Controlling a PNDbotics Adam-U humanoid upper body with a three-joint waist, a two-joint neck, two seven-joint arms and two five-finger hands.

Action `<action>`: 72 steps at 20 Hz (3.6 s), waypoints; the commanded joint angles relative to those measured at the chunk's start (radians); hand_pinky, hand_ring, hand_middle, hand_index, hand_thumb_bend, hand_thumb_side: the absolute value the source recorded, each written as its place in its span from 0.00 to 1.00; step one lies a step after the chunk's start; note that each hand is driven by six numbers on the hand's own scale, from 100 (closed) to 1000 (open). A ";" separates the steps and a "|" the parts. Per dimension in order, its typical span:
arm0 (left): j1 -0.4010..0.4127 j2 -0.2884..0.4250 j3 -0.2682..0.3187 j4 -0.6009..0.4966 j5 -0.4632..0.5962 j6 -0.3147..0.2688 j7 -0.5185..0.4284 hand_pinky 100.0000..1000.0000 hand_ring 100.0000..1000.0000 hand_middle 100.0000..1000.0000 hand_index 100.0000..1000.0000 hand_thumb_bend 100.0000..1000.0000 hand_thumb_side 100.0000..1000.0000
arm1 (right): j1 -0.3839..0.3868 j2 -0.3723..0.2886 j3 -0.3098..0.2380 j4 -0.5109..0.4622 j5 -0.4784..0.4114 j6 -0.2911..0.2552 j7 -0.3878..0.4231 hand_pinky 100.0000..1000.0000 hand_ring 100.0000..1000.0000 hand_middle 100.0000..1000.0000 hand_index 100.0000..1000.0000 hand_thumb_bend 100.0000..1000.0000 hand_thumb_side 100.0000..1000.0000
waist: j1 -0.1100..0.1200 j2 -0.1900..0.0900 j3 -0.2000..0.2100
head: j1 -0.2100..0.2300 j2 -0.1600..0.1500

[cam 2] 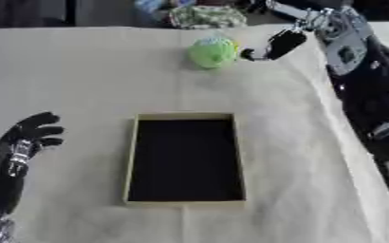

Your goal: Pick up objects on the table and place them in the box.

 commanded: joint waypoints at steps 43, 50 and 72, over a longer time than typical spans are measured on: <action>-0.018 -0.010 -0.021 -0.019 -0.009 -0.019 -0.072 0.69 0.73 0.72 0.83 0.00 0.87 | -0.050 0.064 -0.069 0.148 0.251 0.087 -0.184 0.86 0.89 0.88 0.98 0.35 0.18 | 0.002 0.006 0.069 | -0.090 -0.046; -0.017 -0.011 -0.021 -0.022 -0.010 -0.018 -0.078 0.69 0.73 0.72 0.83 0.00 0.87 | -0.041 0.060 -0.082 0.189 0.309 0.107 -0.226 0.87 0.89 0.88 0.97 0.35 0.19 | 0.009 0.013 0.076 | -0.095 -0.044; -0.017 -0.014 -0.020 -0.025 -0.011 -0.014 -0.082 0.69 0.73 0.72 0.83 0.00 0.88 | -0.024 0.072 -0.087 0.181 0.411 0.162 -0.460 0.76 0.66 0.43 0.57 0.16 0.14 | 0.018 0.018 0.080 | -0.098 -0.032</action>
